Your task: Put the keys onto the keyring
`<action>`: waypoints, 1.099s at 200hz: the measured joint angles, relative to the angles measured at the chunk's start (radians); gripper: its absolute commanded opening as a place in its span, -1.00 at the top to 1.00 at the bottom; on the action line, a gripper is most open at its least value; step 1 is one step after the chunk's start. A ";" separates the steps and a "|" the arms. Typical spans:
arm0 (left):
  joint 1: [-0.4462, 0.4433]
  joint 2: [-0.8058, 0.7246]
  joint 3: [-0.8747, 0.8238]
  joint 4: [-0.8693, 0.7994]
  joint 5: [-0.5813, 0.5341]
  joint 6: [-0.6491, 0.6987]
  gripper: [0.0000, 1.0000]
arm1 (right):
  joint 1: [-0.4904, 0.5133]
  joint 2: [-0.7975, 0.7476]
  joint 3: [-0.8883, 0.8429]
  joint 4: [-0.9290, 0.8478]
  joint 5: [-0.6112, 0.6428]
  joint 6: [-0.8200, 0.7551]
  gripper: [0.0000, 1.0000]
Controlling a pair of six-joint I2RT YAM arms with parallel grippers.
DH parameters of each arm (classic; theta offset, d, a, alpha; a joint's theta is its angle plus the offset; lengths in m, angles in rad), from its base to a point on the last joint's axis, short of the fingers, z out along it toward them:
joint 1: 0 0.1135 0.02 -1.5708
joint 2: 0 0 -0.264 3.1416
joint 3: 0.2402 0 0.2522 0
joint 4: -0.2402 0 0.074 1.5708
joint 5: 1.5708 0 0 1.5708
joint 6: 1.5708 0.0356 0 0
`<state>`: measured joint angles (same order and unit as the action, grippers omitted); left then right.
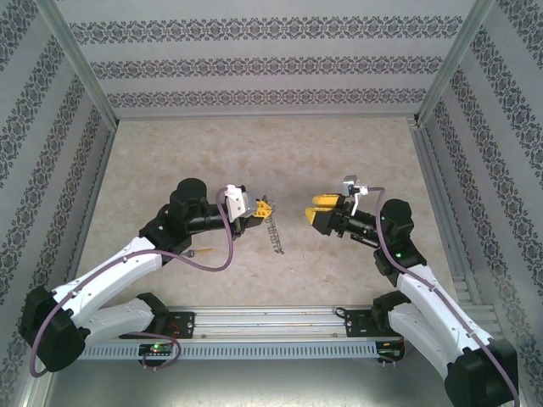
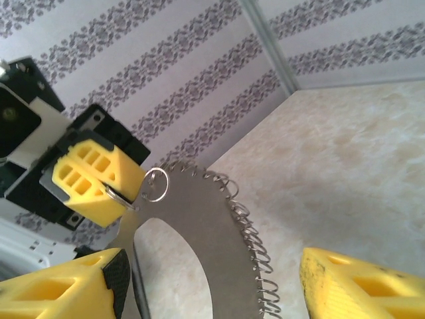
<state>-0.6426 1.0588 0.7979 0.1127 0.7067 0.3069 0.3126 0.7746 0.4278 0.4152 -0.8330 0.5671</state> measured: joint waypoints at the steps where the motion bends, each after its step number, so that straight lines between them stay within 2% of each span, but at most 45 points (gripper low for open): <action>1: 0.000 0.000 0.000 0.000 0.000 0.000 1.00 | 0.001 0.001 0.000 0.000 -0.002 0.000 -0.34; 58: 0.000 0.053 0.144 -0.155 0.119 -0.031 1.00 | 0.099 0.038 0.075 0.001 -0.078 -0.048 0.03; 128: 0.000 0.118 0.208 -0.281 0.203 -0.058 1.00 | 0.166 0.102 0.134 0.006 -0.111 -0.094 0.14; 220: 0.000 0.118 0.208 -0.301 0.210 -0.061 1.00 | 0.225 0.166 0.157 0.008 -0.111 -0.126 0.20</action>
<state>-0.6426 1.1770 1.0058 -0.1879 0.9169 0.2455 0.5377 0.9405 0.5846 0.4229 -0.9440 0.4416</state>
